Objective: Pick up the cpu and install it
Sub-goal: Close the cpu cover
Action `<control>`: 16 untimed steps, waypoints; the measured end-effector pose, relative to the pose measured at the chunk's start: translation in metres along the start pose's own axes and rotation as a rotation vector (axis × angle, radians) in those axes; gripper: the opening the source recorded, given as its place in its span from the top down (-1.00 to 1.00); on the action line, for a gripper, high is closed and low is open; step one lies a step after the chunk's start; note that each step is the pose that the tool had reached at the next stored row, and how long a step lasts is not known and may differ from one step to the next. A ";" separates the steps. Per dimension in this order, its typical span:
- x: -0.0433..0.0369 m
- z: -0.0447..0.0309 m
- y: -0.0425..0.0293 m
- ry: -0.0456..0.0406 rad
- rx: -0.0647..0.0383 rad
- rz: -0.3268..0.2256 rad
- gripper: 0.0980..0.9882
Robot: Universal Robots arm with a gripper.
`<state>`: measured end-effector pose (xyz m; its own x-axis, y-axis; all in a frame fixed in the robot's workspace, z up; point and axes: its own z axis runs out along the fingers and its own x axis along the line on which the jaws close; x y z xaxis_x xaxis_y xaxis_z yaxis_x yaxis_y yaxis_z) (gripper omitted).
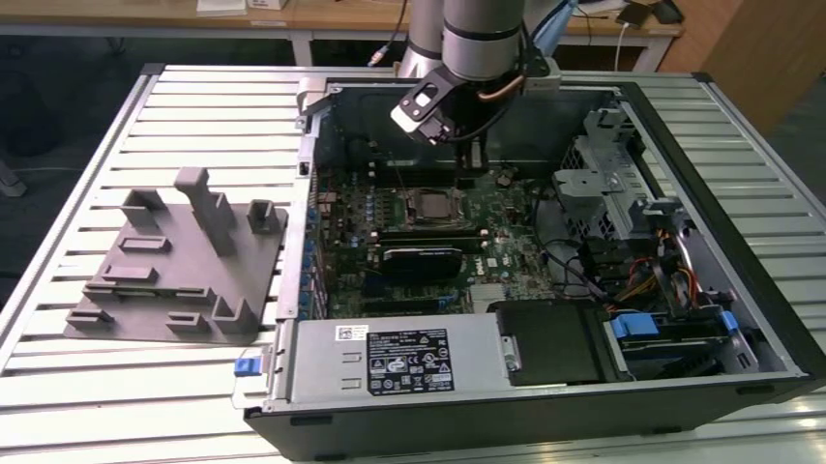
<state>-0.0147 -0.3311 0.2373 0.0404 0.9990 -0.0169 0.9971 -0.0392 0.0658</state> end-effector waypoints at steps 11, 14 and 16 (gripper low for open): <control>-0.0009 0.0070 -0.0259 -0.0002 0.000 0.000 0.98; -0.0012 0.0095 -0.0327 -0.0003 0.000 0.000 0.98; -0.0013 0.0110 -0.0362 -0.0004 0.000 0.000 0.98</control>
<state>-0.0502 -0.3311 0.2240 0.0405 0.9990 -0.0173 0.9971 -0.0393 0.0653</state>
